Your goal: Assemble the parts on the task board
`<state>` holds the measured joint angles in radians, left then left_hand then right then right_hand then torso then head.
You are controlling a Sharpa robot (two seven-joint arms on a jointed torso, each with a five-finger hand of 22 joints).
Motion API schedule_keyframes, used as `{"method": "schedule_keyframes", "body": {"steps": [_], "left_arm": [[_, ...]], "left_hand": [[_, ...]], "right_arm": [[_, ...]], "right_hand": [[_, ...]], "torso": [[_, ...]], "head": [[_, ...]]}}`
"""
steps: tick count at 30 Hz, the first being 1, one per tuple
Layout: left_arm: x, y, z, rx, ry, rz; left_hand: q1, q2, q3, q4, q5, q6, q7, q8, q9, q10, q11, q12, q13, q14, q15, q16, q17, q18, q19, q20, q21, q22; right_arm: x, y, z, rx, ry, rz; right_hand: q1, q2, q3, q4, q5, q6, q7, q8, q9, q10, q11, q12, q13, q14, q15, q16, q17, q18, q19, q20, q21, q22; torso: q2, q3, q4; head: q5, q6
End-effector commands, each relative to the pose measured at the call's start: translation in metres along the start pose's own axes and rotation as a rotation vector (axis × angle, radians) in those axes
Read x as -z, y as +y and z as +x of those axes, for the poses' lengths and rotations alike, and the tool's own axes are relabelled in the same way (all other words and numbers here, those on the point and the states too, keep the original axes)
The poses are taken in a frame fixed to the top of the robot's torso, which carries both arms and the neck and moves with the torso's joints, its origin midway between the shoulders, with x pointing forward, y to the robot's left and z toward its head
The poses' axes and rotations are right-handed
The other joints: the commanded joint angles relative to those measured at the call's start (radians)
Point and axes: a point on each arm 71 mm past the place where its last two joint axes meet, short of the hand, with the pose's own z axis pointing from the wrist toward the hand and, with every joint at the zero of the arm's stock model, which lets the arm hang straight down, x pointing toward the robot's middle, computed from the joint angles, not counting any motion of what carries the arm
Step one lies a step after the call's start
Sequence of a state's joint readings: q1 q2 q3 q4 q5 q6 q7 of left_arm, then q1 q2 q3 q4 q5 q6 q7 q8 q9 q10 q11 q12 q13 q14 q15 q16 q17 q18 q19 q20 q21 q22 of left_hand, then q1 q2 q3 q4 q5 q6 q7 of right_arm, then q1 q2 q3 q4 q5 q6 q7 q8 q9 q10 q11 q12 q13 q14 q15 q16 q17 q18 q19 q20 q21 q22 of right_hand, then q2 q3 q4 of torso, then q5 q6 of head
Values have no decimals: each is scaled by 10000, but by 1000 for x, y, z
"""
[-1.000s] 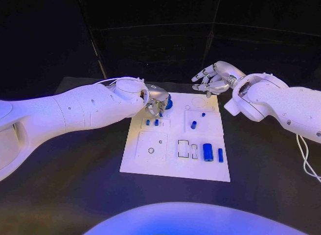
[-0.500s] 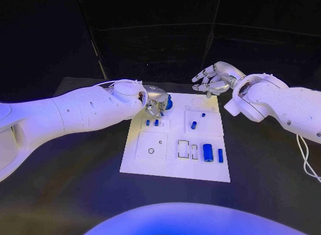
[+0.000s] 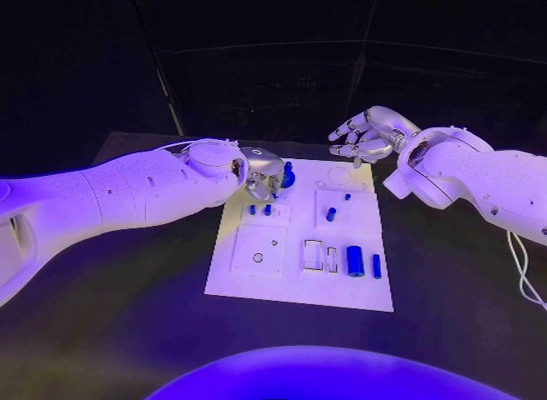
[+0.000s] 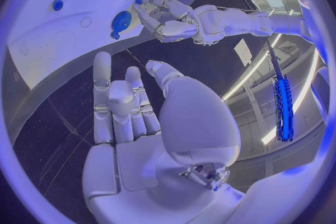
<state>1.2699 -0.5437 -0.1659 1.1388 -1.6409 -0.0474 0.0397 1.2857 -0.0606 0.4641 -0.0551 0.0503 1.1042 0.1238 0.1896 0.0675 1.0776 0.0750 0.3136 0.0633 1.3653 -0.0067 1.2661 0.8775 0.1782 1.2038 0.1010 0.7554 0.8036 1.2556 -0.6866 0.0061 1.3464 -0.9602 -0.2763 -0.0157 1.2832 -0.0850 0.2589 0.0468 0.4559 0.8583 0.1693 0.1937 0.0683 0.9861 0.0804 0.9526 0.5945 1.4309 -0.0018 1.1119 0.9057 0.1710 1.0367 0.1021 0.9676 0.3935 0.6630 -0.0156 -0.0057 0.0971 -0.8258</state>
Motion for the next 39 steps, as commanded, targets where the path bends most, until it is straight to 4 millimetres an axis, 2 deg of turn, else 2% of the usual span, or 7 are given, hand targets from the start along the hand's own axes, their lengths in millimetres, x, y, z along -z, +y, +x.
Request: {"method": "schedule_keyframes", "body": {"steps": [1, 5, 12, 20, 39], "left_arm": [[2, 1, 0, 86, -236, 99], [6, 3, -1, 140, -576, 135], [12, 5, -5, 403, -1300, 318], [17, 5, -7, 689, -1732, 481], [27, 14, -2, 1214, -1824, 380]], "left_hand": [[-115, -3, 69, 29, -6, 29, 28, -68, 11, 75, -17, -69, 16, 45, 25, 44, -8, -31, 79, -18, 38, 16], [-201, -107, 123, 65, -7, 41, 38, -98, 12, 104, -12, -104, 20, 71, 31, 83, 43, -38, 102, -12, 70, 61], [-185, -170, 206, 44, -5, 81, 38, -108, 19, 151, -23, -120, 28, 116, 23, 143, 135, -60, 175, -14, 201, 193], [-179, -233, 274, 28, -7, 115, 42, -118, 24, 189, -24, -137, 32, 163, 18, 205, 230, -72, 226, -19, 280, 274], [-208, -293, 301, 36, -7, 138, 47, -129, 27, 218, -22, -150, 35, 212, 19, 273, 349, -89, 276, -20, 369, 363]], "right_arm": [[0, 2, -1, -17, 3, -111], [0, 1, -1, -16, -11, -111], [0, 1, -1, -15, -47, -123], [0, 1, -2, -13, -66, -123], [1, 0, -3, -10, -79, -113]], "right_hand": [[81, -14, 8, 46, 33, -44, 8, 35, 10, -45, -27, 38, -14, -29, -9, -22, 10, 134, 51, 22, -30, -15], [81, -14, 8, 46, 33, -44, 8, 35, 10, -45, -27, 38, -14, -29, -9, -22, 10, 134, 51, 22, -30, -15], [78, -14, 7, 57, 31, -33, 5, 44, 12, -42, -28, 44, -16, -30, -10, -31, -1, 134, 53, 22, -31, -15], [78, -13, 7, 59, 31, -30, 5, 47, 12, -42, -29, 45, -17, -29, -10, -29, 3, 134, 53, 22, -31, -15], [78, -13, 7, 59, 31, -30, 5, 47, 12, -42, -29, 45, -17, -29, -10, -29, 3, 134, 53, 22, -31, -15]], "torso": [[-4, -9, 2], [-4, -1, 4], [1, -11, -5], [-1, -2, 3], [-2, -5, -3]], "head": [[7, 11], [6, 32], [22, 55], [21, 70], [42, 73]]}}
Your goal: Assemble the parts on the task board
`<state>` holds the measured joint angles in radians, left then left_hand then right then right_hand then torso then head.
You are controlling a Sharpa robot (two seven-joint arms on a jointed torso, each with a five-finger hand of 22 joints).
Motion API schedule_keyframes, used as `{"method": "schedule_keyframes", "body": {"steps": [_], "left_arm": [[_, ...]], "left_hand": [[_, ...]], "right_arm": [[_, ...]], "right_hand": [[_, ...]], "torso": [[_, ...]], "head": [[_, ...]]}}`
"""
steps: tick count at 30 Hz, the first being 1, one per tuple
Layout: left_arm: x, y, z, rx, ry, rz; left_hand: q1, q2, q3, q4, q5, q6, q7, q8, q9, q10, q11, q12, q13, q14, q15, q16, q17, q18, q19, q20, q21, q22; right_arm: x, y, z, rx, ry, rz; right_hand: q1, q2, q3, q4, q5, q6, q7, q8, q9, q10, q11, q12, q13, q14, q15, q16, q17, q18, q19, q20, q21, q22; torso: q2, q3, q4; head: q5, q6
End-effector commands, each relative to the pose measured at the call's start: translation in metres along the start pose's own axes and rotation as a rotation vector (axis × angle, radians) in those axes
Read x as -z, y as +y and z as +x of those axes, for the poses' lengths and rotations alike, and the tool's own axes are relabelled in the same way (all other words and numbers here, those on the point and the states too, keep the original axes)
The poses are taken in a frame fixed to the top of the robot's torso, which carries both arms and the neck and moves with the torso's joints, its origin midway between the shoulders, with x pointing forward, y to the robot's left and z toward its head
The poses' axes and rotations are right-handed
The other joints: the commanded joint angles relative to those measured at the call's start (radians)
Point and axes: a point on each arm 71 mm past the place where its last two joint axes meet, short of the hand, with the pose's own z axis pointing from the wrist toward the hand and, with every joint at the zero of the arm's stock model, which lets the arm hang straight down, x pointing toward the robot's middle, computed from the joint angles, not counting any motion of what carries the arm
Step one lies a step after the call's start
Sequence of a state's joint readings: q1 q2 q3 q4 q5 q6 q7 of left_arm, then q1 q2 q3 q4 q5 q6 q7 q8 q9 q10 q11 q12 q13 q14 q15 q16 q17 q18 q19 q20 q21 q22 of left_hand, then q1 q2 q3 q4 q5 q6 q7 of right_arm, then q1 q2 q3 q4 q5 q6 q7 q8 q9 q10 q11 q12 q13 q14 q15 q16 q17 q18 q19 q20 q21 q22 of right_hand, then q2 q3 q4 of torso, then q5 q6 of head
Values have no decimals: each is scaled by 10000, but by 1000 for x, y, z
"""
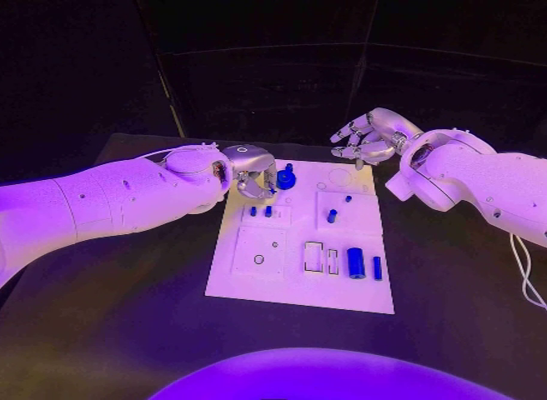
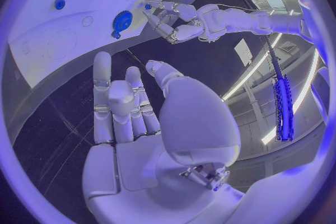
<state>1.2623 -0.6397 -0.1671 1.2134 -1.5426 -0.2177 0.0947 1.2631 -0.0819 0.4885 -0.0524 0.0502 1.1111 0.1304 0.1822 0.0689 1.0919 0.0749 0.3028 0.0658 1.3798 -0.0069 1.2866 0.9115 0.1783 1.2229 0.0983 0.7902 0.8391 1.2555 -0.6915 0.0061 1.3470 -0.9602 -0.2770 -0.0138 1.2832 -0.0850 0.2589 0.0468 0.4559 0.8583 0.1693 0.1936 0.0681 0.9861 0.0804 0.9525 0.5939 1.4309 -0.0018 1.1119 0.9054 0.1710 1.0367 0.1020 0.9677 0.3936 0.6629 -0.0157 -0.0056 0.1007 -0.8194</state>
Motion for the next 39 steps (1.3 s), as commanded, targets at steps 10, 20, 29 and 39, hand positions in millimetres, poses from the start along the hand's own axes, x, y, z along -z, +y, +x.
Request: {"method": "schedule_keyframes", "body": {"steps": [10, 20, 29, 39], "left_arm": [[1, -1, 2, 345, -217, 197], [3, 2, 3, 488, -195, 158], [3, 4, 5, 564, -157, 123], [3, 7, 7, 590, -24, 8]], "left_hand": [[3, -101, 64, 15, -7, 79, -21, -58, 14, 88, -23, -46, 12, 80, 21, 87, 35, -96, 101, 6, 50, 37], [-7, -137, 80, 17, -8, 77, -13, -75, 12, 119, -27, -51, 15, 91, 18, 98, 30, -111, 142, 5, 129, 115], [-4, -148, 93, 15, -8, 69, -10, -87, 9, 133, -29, -54, 16, 97, 16, 106, 34, -113, 149, 4, 139, 127], [19, -174, 121, -3, -8, 68, -10, -102, 8, 148, -32, -67, 15, 110, 13, 124, 53, -114, 158, 1, 151, 142]], "right_arm": [[0, 2, -1, -18, -47, -129], [0, 1, -2, -16, -53, -120], [0, 1, -1, -16, -47, -125], [0, 2, -1, -17, -36, -132]], "right_hand": [[79, -13, 8, 64, 31, -21, 3, 54, 16, -42, -30, 47, -13, -29, -11, -31, 6, 134, 54, 21, -32, -17], [81, -11, 10, 70, 31, -7, 1, 64, 18, -42, -32, 50, -15, -29, -12, -33, 5, 134, 56, 21, -32, -17], [81, -11, 10, 70, 31, -7, 1, 64, 18, -42, -32, 50, -15, -29, -12, -33, 5, 134, 56, 21, -32, -17], [81, -11, 10, 70, 31, -7, 1, 64, 18, -42, -32, 50, -15, -29, -12, -33, 5, 134, 56, 21, -32, -17]], "torso": [[-3, 1, -8], [3, -2, -6], [3, -7, -15], [7, -1, -20]], "head": [[19, 20], [30, 29], [31, 11], [40, 1]]}}
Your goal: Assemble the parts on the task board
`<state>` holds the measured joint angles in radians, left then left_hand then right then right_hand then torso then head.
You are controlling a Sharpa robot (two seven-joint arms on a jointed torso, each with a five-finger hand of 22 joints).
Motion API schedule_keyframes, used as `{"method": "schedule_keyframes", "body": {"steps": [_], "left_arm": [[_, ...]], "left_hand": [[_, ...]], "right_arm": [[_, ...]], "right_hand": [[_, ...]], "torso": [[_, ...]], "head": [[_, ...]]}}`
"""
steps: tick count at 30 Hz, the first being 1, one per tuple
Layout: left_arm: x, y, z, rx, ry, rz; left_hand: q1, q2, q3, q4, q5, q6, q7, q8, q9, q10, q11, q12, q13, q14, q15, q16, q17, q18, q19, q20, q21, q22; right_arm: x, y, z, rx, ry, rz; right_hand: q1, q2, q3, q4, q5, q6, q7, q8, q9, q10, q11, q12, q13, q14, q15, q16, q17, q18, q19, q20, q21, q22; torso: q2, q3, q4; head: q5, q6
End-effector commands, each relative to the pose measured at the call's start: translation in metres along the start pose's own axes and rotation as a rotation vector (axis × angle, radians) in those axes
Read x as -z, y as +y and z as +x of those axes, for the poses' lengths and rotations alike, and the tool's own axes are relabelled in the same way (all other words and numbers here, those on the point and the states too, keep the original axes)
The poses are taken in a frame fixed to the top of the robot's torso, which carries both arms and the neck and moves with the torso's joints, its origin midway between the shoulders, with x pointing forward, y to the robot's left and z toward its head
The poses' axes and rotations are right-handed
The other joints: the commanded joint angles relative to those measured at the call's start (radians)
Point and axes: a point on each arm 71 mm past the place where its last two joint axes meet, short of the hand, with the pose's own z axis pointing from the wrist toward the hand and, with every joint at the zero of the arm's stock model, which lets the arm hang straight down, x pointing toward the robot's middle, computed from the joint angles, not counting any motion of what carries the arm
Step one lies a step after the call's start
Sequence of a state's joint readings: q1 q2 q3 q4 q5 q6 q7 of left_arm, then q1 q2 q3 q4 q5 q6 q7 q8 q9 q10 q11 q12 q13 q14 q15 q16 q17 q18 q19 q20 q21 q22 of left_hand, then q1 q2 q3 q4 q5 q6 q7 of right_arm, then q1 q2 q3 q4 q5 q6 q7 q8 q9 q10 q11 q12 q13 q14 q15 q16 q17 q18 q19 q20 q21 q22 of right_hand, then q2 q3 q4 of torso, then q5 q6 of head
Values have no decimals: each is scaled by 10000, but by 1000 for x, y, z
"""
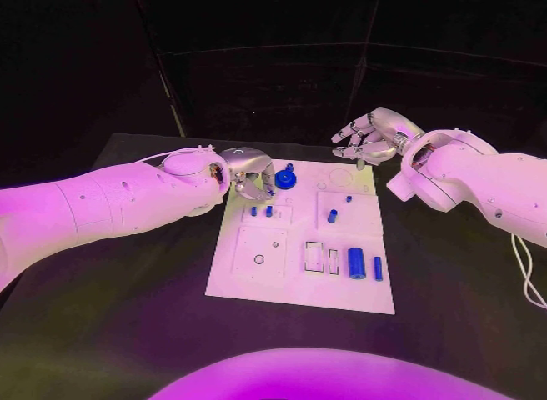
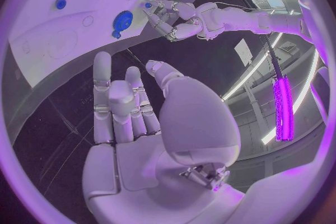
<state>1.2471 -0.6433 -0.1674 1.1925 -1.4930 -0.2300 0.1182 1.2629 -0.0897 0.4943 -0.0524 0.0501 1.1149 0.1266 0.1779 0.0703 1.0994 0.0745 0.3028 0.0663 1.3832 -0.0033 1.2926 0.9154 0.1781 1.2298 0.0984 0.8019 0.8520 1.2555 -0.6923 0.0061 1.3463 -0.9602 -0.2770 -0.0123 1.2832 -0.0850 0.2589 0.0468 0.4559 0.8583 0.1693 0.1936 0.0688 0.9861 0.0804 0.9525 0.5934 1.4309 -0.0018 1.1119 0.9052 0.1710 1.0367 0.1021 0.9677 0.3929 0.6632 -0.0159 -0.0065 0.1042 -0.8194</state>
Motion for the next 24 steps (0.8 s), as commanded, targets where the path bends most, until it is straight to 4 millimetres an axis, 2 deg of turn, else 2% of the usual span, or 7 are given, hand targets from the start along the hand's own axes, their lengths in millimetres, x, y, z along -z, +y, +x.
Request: {"method": "schedule_keyframes", "body": {"steps": [1, 14, 24], "left_arm": [[0, 0, 0, 80, 58, 105], [0, 3, 2, 84, 205, 9], [0, 4, 4, 102, 298, -7]], "left_hand": [[20, -96, 64, -3, -7, 30, 29, -59, -6, 73, -27, -67, 10, 75, -22, 65, 14, -112, 88, 1, 33, 14], [35, -109, 80, -15, -8, 33, 29, -66, -6, 79, -27, -76, 9, 81, -24, 75, 27, -113, 93, -1, 40, 23], [47, -116, 95, -23, -8, 38, 30, -70, -6, 84, -27, -83, 9, 86, -24, 83, 36, -117, 102, -2, 60, 44]], "right_arm": [[0, 2, -1, -20, -27, -128], [0, 2, -1, -19, -24, -129], [0, 2, -1, -19, -28, -127]], "right_hand": [[81, -11, 10, 70, 31, -7, 1, 64, 11, -42, -32, 50, -10, -29, -12, -34, 7, 134, 56, 21, -33, -10], [81, -11, 10, 70, 31, -7, 1, 64, 11, -42, -32, 50, -10, -29, -12, -34, 7, 134, 56, 21, -33, -10], [81, -11, 10, 70, 31, -7, 1, 64, 11, -42, -32, 50, -10, -29, -12, -34, 7, 134, 56, 21, -33, -10]], "torso": [[3, -1, -12], [-6, 8, 5], [1, 7, -11]], "head": [[2, -8], [-1, -17], [6, -23]]}}
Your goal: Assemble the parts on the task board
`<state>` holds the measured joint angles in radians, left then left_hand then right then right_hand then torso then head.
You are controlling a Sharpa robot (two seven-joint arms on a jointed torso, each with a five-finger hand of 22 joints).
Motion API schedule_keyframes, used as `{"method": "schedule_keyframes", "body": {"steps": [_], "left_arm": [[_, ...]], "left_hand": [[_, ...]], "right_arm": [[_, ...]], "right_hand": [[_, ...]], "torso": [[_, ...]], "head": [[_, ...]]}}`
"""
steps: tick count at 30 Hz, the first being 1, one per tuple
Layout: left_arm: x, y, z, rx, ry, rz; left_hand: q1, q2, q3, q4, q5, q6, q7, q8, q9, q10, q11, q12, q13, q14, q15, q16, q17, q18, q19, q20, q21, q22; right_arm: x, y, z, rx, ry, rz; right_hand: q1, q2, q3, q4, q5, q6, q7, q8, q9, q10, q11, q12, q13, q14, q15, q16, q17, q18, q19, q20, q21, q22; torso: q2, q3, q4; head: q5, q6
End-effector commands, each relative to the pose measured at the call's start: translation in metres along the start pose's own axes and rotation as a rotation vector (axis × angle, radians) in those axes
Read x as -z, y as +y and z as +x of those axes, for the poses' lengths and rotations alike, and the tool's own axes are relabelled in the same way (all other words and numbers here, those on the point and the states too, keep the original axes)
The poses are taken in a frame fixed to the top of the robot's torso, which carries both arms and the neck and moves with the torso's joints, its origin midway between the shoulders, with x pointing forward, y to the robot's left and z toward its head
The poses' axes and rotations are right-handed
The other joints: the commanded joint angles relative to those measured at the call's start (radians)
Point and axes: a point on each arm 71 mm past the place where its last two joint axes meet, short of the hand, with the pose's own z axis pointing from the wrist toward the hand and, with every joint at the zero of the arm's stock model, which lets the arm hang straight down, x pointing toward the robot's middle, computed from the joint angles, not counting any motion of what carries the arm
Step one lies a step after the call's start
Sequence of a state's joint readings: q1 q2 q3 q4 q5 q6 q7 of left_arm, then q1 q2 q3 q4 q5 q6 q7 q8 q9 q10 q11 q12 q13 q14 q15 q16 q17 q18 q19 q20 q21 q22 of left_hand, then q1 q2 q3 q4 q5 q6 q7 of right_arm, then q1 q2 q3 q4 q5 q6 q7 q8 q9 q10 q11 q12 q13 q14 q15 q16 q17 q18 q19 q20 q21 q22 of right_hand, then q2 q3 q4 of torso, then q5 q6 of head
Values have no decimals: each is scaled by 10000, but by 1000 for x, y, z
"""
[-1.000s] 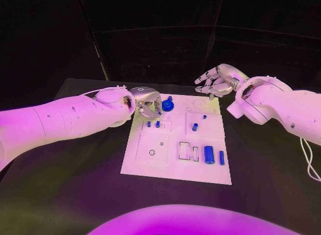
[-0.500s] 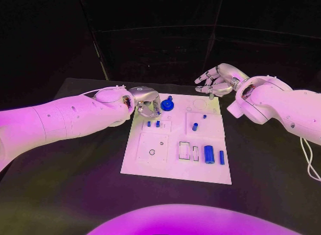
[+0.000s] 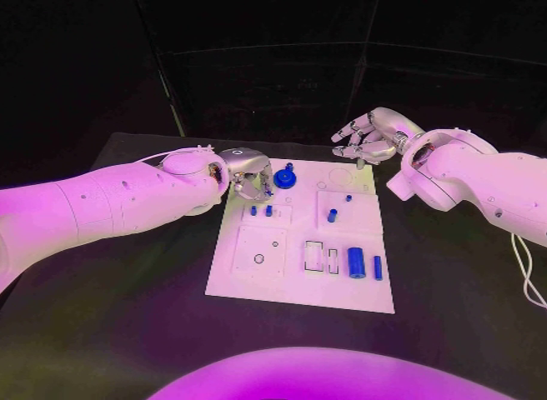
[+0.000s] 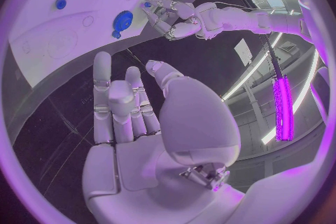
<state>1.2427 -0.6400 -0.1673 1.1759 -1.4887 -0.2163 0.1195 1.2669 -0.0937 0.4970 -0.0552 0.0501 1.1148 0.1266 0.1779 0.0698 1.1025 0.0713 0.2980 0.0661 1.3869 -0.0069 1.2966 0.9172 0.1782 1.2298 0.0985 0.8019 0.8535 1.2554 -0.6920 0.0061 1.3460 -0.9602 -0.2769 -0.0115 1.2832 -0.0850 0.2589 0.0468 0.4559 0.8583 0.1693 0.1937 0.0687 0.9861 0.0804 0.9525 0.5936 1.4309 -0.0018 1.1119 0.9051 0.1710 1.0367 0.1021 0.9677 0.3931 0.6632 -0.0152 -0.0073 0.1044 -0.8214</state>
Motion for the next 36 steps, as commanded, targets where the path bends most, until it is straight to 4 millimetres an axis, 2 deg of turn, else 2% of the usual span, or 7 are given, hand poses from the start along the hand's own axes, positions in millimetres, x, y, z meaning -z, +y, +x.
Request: {"method": "schedule_keyframes", "body": {"steps": [1, 36], "left_arm": [[0, -1, 1, 53, 153, 119], [4, 6, 2, 116, 160, -66]], "left_hand": [[7, -76, 69, 5, -8, 39, 30, -71, 0, 54, 4, -35, 11, 49, 12, 43, 18, -118, 103, -2, 61, 30], [119, -76, 190, -58, -7, 76, 50, -99, 4, 117, 2, -73, 13, 86, 7, 103, 86, -149, 181, -9, 224, 200]], "right_arm": [[0, 2, -1, -18, -29, -118], [0, 1, -2, -10, -67, -100]], "right_hand": [[81, -11, 10, 70, 31, -8, 1, 64, 13, -41, -32, 50, -13, -28, -11, -34, 8, 134, 56, 21, -32, -12], [92, -9, 17, 79, 32, 5, -3, 78, 14, -39, -37, 57, -18, -24, -15, -29, 21, 135, 60, 18, -34, -13]], "torso": [[1, 2, -4], [-4, -6, 3]], "head": [[4, -3], [25, -15]]}}
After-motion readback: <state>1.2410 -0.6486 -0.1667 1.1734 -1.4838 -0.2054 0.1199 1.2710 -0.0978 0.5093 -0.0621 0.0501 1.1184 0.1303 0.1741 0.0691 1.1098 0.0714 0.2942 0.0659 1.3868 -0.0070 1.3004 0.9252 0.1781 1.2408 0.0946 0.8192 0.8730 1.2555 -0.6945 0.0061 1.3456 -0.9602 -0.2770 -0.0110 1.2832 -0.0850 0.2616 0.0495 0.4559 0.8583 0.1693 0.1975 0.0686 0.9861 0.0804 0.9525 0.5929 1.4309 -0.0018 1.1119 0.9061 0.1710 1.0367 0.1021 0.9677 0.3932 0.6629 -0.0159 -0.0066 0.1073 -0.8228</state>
